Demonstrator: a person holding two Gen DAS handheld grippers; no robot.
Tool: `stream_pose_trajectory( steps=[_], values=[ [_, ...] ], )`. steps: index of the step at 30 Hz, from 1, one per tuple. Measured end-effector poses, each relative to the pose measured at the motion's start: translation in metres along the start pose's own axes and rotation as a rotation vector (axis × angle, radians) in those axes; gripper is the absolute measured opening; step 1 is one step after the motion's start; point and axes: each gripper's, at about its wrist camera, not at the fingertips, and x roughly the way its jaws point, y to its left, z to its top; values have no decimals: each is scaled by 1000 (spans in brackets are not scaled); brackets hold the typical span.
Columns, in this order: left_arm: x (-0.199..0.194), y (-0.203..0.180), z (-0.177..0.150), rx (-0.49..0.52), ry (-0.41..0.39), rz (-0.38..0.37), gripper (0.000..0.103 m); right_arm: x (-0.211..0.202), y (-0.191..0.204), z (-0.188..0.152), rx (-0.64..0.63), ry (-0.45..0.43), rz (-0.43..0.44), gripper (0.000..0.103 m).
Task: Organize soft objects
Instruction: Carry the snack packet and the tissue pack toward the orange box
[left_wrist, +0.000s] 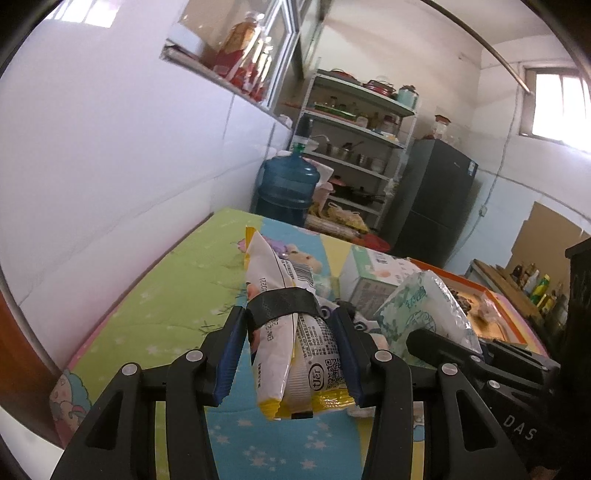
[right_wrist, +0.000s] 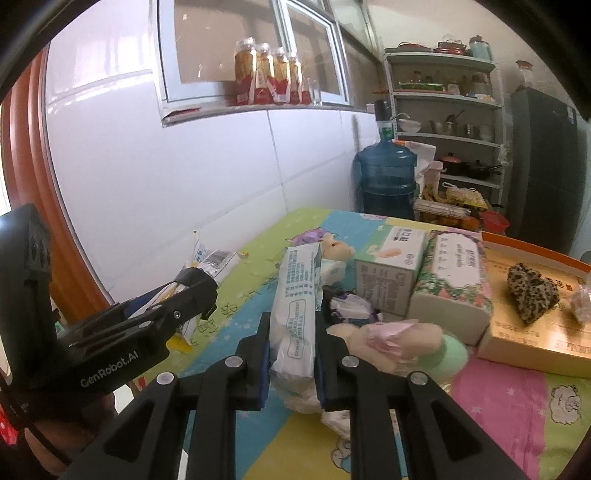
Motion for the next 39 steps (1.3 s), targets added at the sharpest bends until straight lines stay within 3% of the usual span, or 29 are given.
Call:
stream_pose_trajectory(
  steps=[23,39],
  values=[
    [6,-82,4,157,15,-38,49,-50,-79,-7,144,-109,-56,19],
    [36,-172,5,270,37,-148,45,-91,-163,-15,233,-183,-171,19]
  ],
)
